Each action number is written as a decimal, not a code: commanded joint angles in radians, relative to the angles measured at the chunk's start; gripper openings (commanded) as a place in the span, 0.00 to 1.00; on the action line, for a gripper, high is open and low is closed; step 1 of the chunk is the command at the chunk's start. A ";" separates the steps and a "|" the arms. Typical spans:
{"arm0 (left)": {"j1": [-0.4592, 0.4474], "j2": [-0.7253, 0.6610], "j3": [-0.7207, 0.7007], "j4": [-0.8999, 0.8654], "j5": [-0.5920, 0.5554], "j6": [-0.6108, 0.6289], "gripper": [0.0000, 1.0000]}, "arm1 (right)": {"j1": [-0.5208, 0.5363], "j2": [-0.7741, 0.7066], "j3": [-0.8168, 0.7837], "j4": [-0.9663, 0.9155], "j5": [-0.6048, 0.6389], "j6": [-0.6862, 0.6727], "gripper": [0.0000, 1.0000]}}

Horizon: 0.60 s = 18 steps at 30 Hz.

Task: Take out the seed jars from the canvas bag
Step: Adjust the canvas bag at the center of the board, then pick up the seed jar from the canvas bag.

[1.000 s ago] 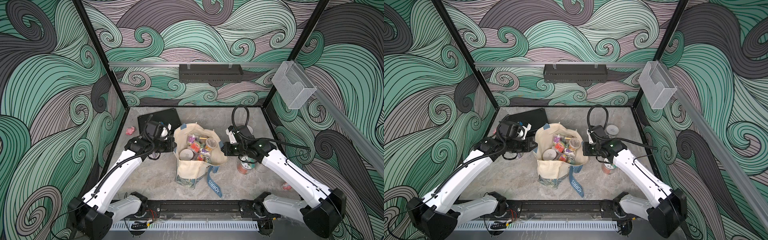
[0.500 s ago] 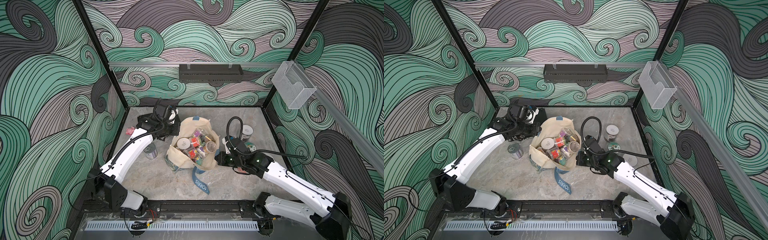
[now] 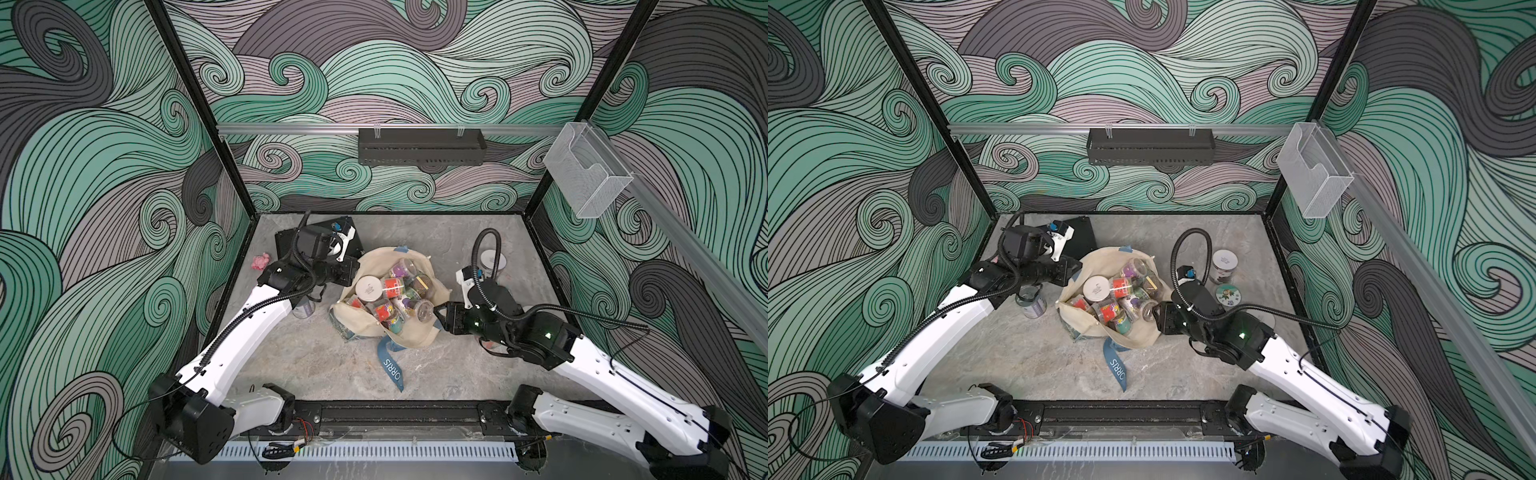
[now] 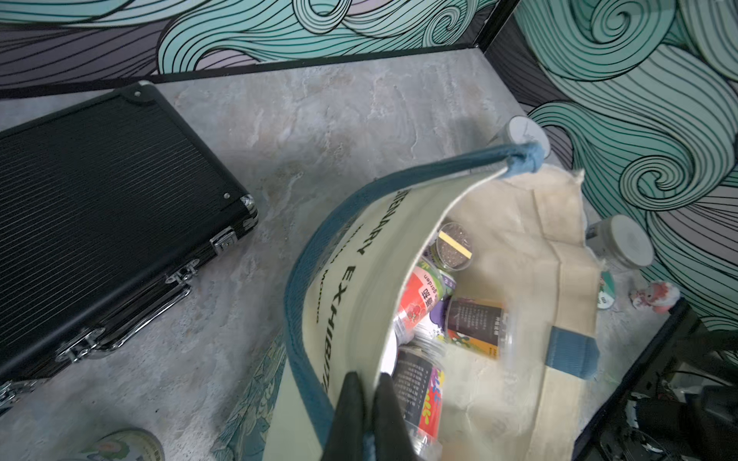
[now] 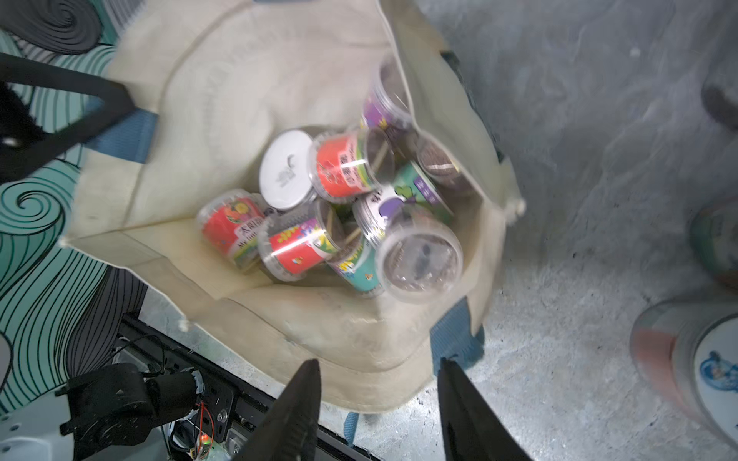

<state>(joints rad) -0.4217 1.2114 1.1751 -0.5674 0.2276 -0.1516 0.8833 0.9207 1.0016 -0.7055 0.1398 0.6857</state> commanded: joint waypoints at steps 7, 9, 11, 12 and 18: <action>-0.005 -0.002 -0.021 0.084 0.053 0.010 0.00 | 0.012 0.174 0.166 -0.040 -0.135 -0.311 0.58; -0.005 0.002 -0.026 0.092 0.060 0.001 0.00 | 0.014 0.214 0.181 -0.040 -0.143 -0.349 0.58; -0.007 0.008 -0.024 0.089 0.059 -0.002 0.00 | 0.017 0.250 0.188 -0.030 -0.140 -0.389 0.59; -0.006 0.008 -0.022 0.087 0.058 -0.002 0.00 | 0.017 0.266 0.189 -0.024 -0.130 -0.409 0.60; -0.006 0.023 -0.015 0.074 0.047 -0.003 0.00 | 0.017 0.364 0.186 -0.010 -0.020 -0.501 0.67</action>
<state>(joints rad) -0.4225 1.2232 1.1484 -0.5129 0.2657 -0.1493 0.8948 1.2587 1.1667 -0.7158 0.0536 0.2638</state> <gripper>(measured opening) 0.052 0.663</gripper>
